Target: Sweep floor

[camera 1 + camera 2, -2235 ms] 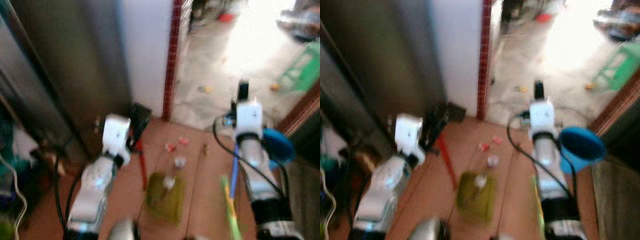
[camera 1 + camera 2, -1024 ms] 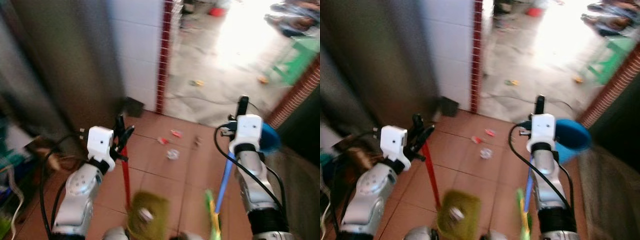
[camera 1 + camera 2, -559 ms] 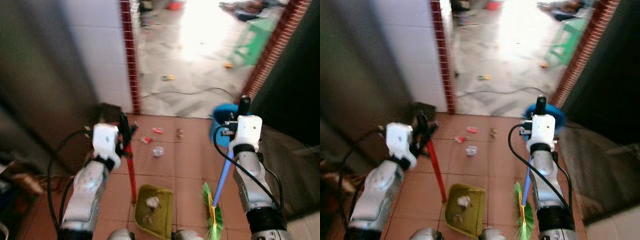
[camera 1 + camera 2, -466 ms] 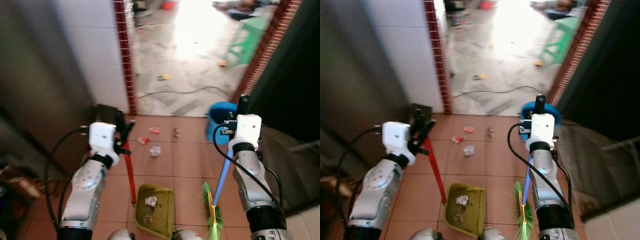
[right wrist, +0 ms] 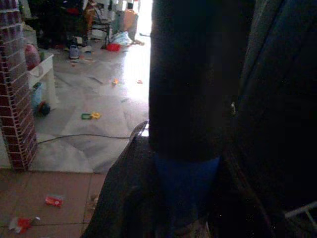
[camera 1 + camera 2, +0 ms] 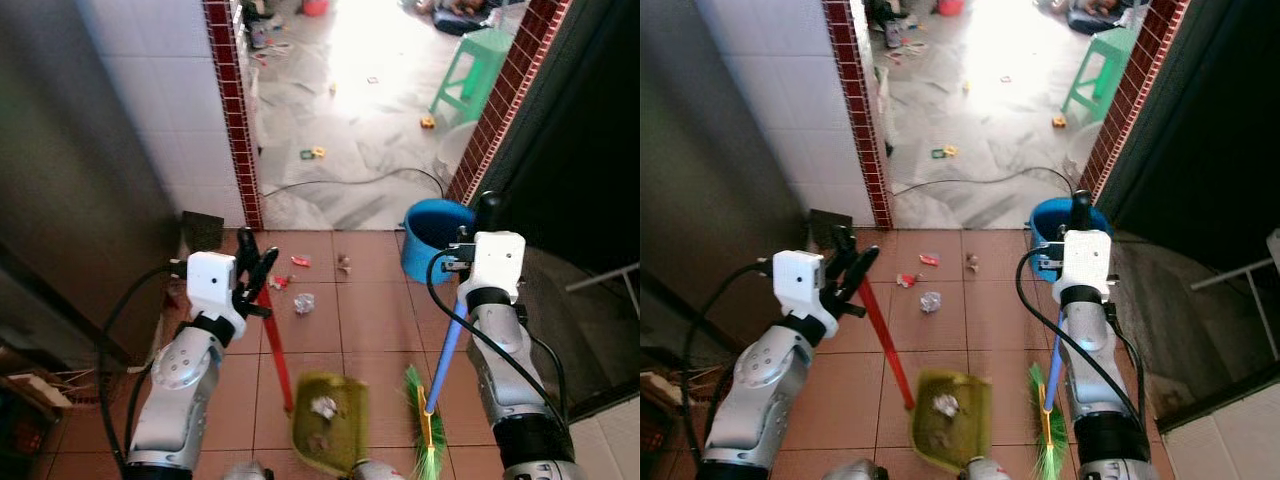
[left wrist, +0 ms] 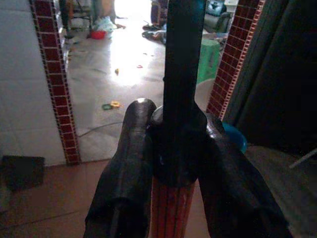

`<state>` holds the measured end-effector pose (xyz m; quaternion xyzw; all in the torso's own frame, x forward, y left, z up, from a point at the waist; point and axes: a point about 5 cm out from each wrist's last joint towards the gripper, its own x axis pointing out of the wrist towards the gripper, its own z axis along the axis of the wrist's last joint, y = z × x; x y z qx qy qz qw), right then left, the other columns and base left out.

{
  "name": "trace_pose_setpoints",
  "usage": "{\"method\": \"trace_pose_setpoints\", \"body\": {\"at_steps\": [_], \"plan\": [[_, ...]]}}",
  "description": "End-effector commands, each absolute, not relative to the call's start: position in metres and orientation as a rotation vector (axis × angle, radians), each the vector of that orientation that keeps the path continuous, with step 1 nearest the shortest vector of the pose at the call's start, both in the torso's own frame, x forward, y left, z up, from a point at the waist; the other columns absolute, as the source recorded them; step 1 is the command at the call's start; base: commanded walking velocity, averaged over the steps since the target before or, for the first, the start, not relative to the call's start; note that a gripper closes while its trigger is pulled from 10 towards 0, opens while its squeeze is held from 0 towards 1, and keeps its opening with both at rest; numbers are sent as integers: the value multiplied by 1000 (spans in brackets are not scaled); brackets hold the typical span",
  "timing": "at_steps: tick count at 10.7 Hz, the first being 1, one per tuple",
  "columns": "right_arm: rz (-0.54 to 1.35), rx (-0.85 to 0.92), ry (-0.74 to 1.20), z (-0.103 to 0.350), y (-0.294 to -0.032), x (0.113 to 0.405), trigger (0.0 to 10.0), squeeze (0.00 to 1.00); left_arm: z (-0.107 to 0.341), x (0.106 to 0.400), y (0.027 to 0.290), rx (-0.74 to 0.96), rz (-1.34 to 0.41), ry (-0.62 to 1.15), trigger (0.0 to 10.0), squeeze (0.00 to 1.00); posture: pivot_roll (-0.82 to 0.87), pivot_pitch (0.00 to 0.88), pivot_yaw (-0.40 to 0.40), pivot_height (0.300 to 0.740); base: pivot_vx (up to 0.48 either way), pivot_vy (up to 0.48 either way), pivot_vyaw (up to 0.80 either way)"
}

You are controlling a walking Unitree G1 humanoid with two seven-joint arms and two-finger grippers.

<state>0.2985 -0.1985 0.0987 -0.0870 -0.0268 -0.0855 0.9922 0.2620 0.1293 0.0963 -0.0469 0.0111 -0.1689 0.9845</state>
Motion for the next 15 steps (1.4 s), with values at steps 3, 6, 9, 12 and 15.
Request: {"method": "trace_pose_setpoints", "body": {"at_steps": [3,6,9,12,15], "plan": [[-187,-119,-65,114,-205,308,10000,0,100,268,126,-109,-344,0,10000,0,-23,0,-8,740,0,0,-473],[-101,-11,-76,126,-190,320,10000,0,103,278,121,-108,-329,-27,10000,0,-25,0,-18,740,0,0,0],[-10,148,-86,144,-170,325,10000,0,101,281,119,-100,-309,-33,10000,0,-33,0,-12,740,0,0,-677],[76,310,-63,157,-159,329,10000,0,98,283,116,-90,-310,-28,10000,0,-39,0,-9,740,0,0,0],[119,391,-70,170,-154,334,10000,0,96,284,116,-81,-301,-25,10000,0,-39,0,-7,740,0,0,0]]}}
